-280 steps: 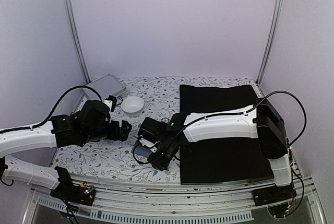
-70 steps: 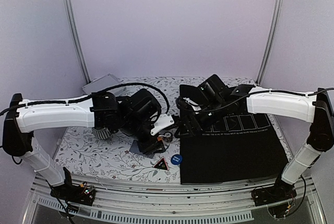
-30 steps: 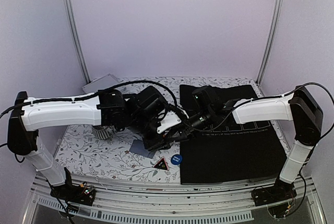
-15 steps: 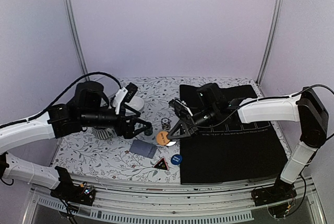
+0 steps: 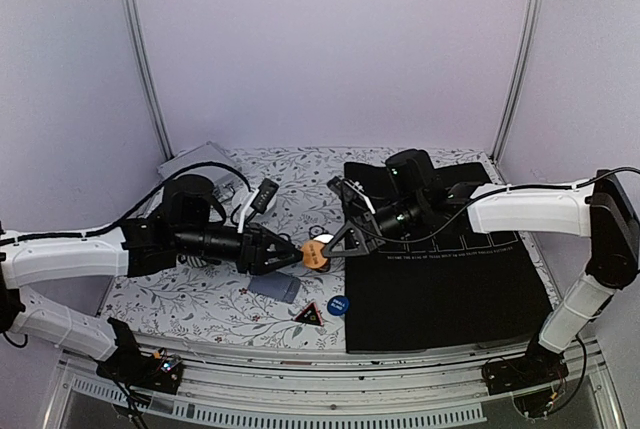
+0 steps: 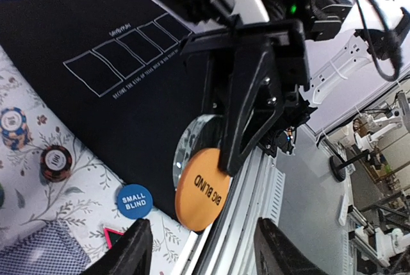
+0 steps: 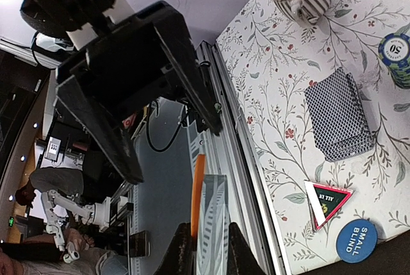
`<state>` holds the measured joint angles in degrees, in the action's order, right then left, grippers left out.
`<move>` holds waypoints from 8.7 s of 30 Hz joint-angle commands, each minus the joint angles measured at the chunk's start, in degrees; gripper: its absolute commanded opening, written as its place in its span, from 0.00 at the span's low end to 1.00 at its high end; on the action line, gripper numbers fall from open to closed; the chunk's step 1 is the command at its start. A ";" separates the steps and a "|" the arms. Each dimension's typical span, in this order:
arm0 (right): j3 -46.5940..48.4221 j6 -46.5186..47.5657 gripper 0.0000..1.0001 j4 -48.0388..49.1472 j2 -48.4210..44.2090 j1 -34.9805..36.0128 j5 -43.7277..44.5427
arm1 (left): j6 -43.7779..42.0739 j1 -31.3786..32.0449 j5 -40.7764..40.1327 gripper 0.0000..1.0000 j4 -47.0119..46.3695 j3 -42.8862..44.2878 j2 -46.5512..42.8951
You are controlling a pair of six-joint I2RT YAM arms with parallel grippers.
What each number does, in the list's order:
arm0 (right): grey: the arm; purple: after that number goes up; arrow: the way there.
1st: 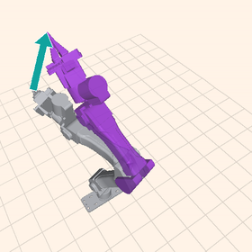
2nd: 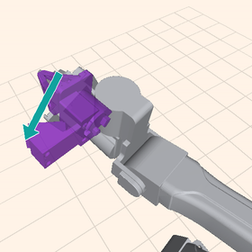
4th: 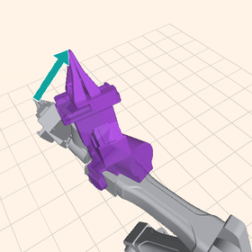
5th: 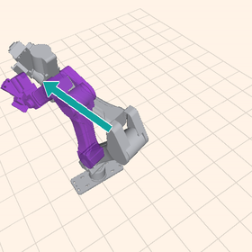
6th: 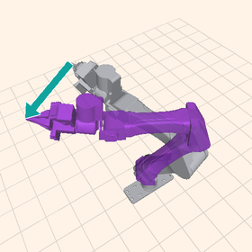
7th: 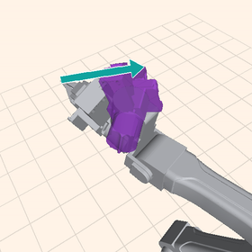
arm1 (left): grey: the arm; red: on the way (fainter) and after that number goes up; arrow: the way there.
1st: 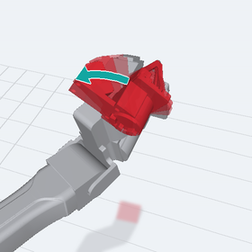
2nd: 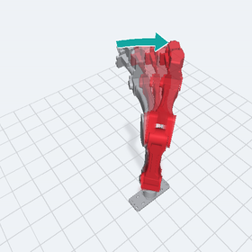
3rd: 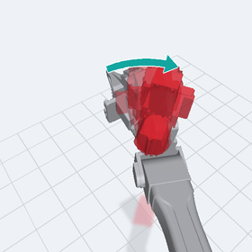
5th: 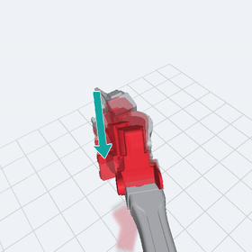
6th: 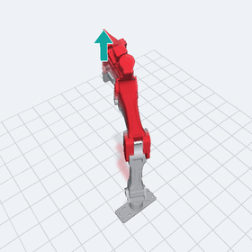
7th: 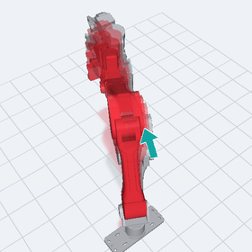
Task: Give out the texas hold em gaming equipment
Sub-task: Place the dealer button in the dealer area, then pass from the left arm to the right, then place the big blind button in the big blind area, then pick up the small blind button from the center of the board.
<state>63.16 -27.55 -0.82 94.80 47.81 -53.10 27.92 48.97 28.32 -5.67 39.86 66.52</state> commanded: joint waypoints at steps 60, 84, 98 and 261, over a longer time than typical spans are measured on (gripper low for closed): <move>-28.95 5.14 0.04 -27.34 -18.34 -35.41 12.78 | -0.73 3.77 -16.53 0.00 -0.52 0.35 6.42; -14.30 4.71 0.82 -23.18 -35.13 -31.73 33.51 | -8.12 5.35 -15.83 0.00 0.77 -0.19 -1.51; 13.08 32.21 0.64 -21.07 -10.20 1.41 5.45 | -12.95 10.15 -9.16 0.00 0.21 5.19 -1.07; 0.64 -1.98 0.05 -10.79 22.79 -1.68 1.31 | -1.02 11.01 -10.47 0.20 -1.45 6.37 36.75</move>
<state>63.42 -28.84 -13.21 116.22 45.63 -50.35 27.49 60.86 16.82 -6.11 47.07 103.24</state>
